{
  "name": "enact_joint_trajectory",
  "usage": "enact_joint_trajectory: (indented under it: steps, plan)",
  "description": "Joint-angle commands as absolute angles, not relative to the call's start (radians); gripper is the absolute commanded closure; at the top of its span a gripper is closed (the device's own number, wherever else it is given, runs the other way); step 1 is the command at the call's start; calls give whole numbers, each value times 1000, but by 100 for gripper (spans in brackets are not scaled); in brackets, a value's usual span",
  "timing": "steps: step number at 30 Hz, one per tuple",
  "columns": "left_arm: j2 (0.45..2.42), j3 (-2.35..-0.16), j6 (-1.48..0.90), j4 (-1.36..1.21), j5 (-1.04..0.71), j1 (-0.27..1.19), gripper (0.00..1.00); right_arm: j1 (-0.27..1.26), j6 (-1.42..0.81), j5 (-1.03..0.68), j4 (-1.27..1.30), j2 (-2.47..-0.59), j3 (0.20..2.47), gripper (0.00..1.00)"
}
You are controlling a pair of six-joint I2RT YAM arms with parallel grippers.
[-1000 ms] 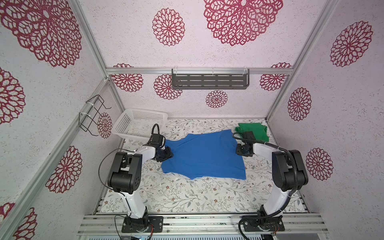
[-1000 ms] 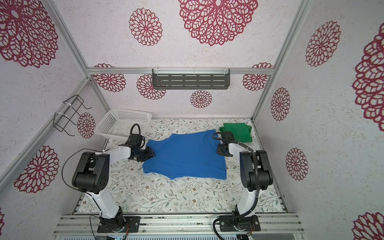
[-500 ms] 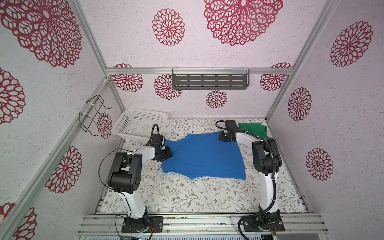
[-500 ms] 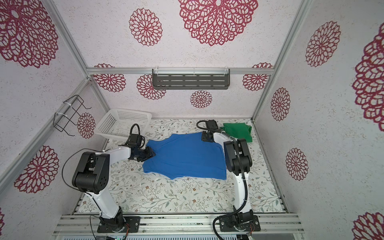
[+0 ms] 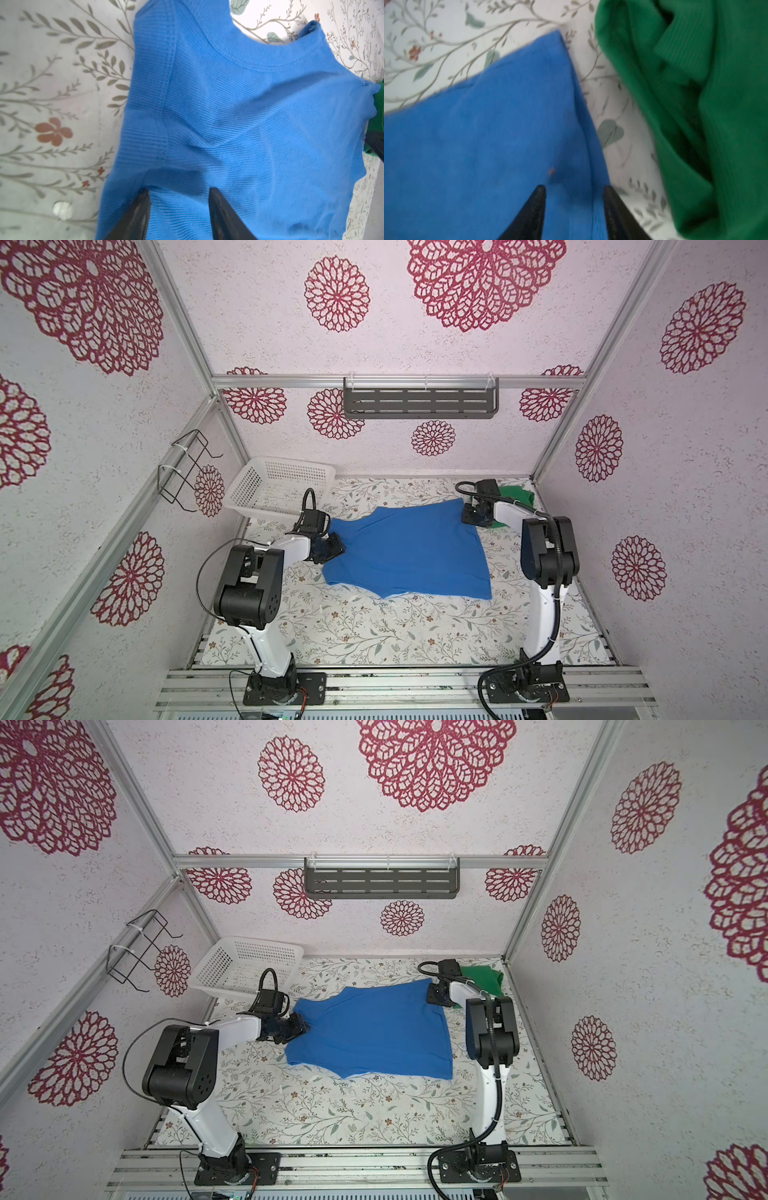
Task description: Fold and stack the tank tops
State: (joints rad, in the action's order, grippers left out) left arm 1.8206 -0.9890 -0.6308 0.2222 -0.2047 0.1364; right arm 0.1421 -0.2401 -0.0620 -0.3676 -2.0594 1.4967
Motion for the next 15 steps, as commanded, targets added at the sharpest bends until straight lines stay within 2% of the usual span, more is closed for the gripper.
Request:
enact_joint_trajectory:
  steps: [1, 3, 8, 12, 15]
  plan:
    - [1860, -935, -627, 331, -94, 115, 44, 174, -215, -98, -467, -1799, 1438, 38]
    - [1819, -939, -610, 332, -113, 119, 34, 192, -237, -76, -541, -1695, 1371, 33]
    - [1647, -985, -531, 421, -118, 174, 8, 203, -333, -80, -701, -1424, 1116, 33]
    - [1515, -1038, -526, 574, -49, 267, 2, 235, -429, -124, -781, -1228, 921, 33]
    - [1411, -1044, -562, 683, 4, 339, 4, 241, -472, -111, -844, -1112, 827, 37]
